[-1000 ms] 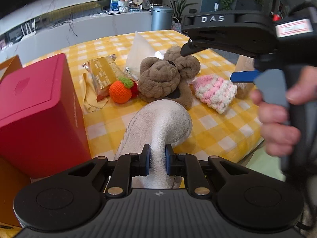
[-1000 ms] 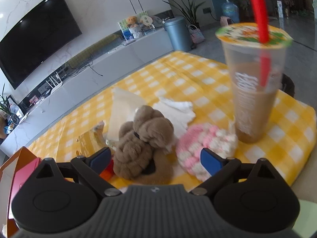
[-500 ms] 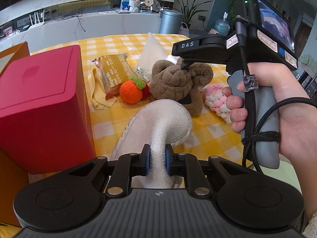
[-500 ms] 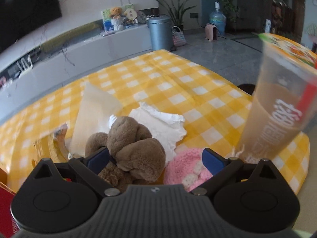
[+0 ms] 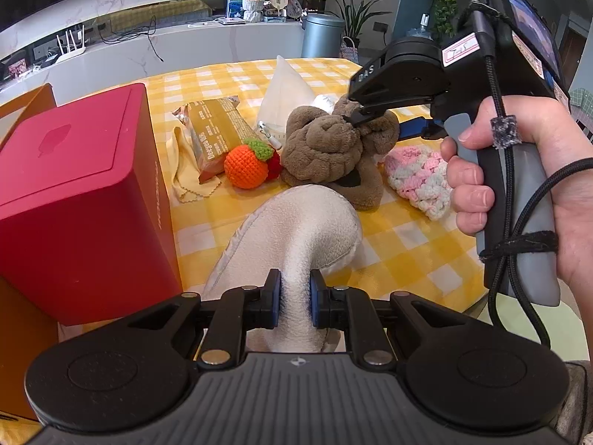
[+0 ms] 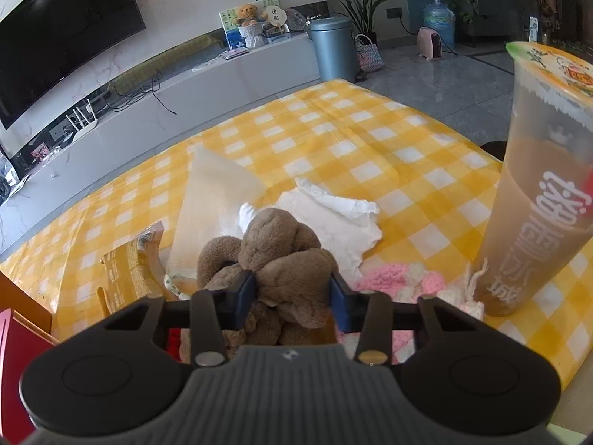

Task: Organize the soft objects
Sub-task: 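Grasp the brown plush teddy bear with the right tool while the left tool holds the pad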

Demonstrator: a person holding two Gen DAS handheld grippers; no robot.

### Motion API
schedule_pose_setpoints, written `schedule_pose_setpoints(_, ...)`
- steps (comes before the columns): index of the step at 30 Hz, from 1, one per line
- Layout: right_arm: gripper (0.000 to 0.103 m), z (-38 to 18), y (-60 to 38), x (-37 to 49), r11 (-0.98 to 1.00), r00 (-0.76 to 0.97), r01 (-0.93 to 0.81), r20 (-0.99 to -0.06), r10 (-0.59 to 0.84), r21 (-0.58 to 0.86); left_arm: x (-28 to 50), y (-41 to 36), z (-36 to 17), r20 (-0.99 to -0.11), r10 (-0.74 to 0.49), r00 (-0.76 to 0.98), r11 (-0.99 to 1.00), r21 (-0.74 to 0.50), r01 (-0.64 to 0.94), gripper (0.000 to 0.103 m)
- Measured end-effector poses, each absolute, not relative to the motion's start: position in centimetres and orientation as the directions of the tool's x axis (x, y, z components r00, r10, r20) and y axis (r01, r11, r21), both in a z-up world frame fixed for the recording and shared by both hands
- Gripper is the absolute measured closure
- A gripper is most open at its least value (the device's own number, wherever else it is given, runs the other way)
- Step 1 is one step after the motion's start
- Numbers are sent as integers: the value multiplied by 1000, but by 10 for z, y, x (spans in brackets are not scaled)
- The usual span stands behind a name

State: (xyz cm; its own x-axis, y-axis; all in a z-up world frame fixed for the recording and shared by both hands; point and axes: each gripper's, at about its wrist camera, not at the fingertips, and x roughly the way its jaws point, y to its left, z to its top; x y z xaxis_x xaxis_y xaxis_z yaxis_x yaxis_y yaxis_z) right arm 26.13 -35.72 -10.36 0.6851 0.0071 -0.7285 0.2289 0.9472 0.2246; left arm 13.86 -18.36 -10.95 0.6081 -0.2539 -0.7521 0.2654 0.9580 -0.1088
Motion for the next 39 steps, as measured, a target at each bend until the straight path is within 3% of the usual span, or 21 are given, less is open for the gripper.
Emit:
schedule_pose_setpoints(2, 70, -102, -359, 259, 944, 689, 231, -725, 13, 235, 139, -183, -108, -751, -252, 610, 958, -108, 264, 86)
schedule_pose_setpoints(6, 69, -102, -363, 256, 937, 688, 233, -725, 30, 259, 138, -183, -107, -753, -253, 608, 957, -104, 269, 86)
schedule_pose_setpoints(8, 46, -103, -366, 258, 925, 683, 264, -731, 22, 274, 138, -183, -107, -754, -252, 606, 958, -104, 269, 86)
schedule_pose_setpoints(10, 32, -106, -369, 261, 910, 679, 297, -734, 10, 288, 138, -184, -107, -756, -252, 604, 957, -103, 270, 86)
schedule_pose_setpoints(16, 31, -119, -361, 272, 916, 671, 265, -740, 49, 301, 138, -186, -111, -767, -251, 591, 954, -93, 284, 85)
schedule_pose_setpoints(18, 36, -120, -361, 272, 914, 678, 267, -733, 48, 306, 138, -187, -112, -769, -251, 588, 954, -93, 285, 85)
schedule_pose_setpoints(19, 50, -120, -363, 271, 910, 683, 266, -729, 54, 317, 138, -187, -112, -769, -249, 589, 954, -90, 287, 85)
schedule_pose_setpoints(25, 72, -109, -373, 258, 881, 704, 264, -703, 102, 392, 138, -184, -109, -765, -250, 594, 955, -95, 280, 86)
schedule_pose_setpoints(34, 74, -76, -383, 212, 886, 742, 249, -665, 84, 390, 136, -178, -102, -759, -257, 599, 956, -110, 271, 86)
schedule_pose_setpoints(39, 74, -63, -394, 188, 907, 690, 264, -722, 60, 328, 135, -173, -97, -750, -258, 610, 958, -116, 263, 86)
